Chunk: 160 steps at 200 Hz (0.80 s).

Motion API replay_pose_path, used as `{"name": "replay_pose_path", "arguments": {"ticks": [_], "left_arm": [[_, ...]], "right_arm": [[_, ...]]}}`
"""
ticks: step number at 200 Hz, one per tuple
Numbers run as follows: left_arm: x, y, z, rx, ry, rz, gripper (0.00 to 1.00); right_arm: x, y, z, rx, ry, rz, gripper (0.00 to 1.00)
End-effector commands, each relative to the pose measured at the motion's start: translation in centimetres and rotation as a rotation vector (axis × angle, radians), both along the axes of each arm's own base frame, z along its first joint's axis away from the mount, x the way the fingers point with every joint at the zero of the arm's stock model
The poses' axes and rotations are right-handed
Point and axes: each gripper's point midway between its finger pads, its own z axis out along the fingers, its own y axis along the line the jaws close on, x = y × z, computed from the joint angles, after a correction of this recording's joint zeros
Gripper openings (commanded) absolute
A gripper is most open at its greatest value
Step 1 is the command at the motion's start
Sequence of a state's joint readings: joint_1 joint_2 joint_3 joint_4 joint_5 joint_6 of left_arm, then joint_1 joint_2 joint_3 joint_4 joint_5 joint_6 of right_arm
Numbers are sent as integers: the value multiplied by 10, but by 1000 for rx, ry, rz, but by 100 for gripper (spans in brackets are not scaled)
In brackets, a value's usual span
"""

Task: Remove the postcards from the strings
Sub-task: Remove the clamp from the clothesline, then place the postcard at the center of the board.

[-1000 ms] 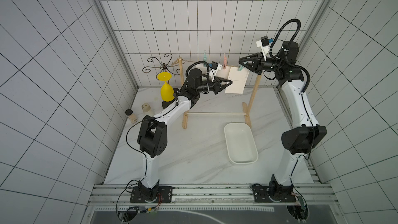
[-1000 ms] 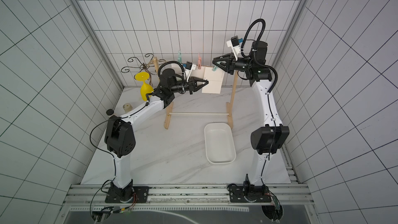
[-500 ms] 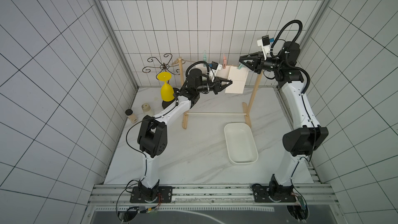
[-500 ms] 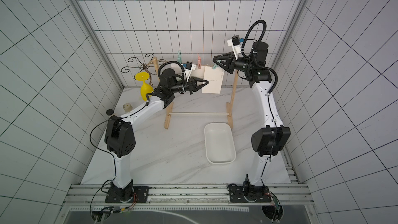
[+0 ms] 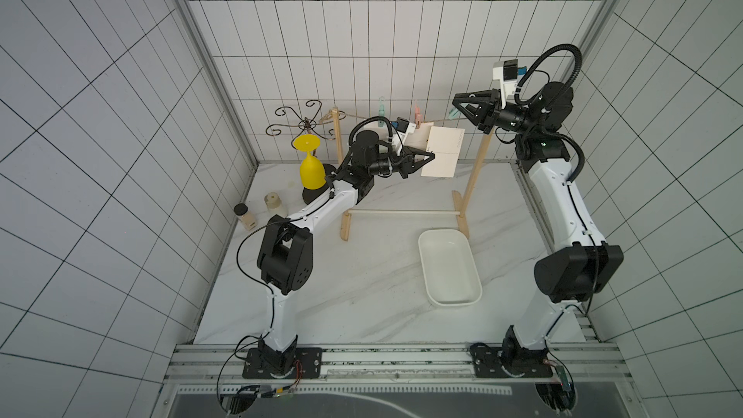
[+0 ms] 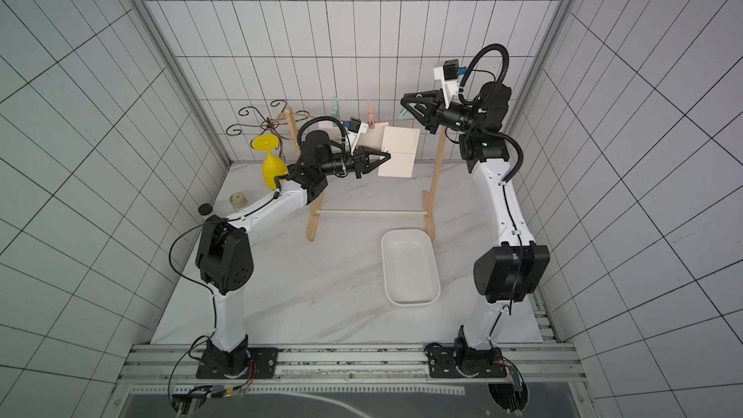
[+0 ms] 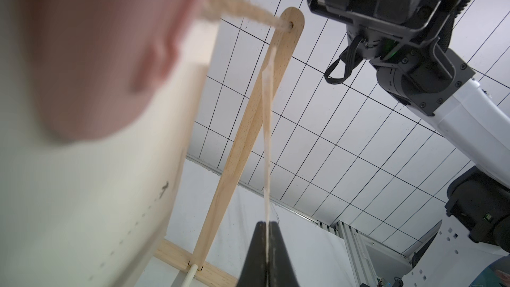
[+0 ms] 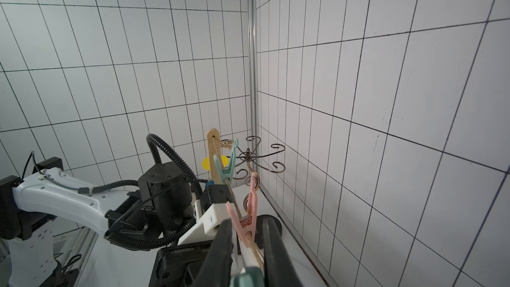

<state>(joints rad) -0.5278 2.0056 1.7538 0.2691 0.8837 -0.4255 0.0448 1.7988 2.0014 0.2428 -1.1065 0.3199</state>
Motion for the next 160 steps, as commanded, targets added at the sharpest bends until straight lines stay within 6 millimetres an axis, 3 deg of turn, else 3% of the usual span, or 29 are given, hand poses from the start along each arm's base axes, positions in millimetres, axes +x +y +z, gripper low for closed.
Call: {"name": "replay_pose_path", "arguments": {"ticks": [1, 53, 89, 109, 130, 160], "left_arm": [[-9, 4, 16, -11, -37, 10, 0], [-27, 22, 34, -44, -83, 90, 0], [-51, 47, 42, -74, -88, 162, 0], [-69, 62, 43, -81, -83, 194, 0], [-90, 79, 40, -83, -71, 233, 0], [-120, 102, 9, -38, -5, 285, 0]], "right_arm": [[-19, 0, 23, 47, -63, 24, 0], [-55, 0, 39, 89, -94, 73, 0], [-84, -3, 36, 120, -82, 46, 0], [-99, -4, 24, 118, -59, -1, 0], [-109, -4, -1, 99, -6, -92, 0], [-128, -9, -54, 109, 107, -188, 0]]}}
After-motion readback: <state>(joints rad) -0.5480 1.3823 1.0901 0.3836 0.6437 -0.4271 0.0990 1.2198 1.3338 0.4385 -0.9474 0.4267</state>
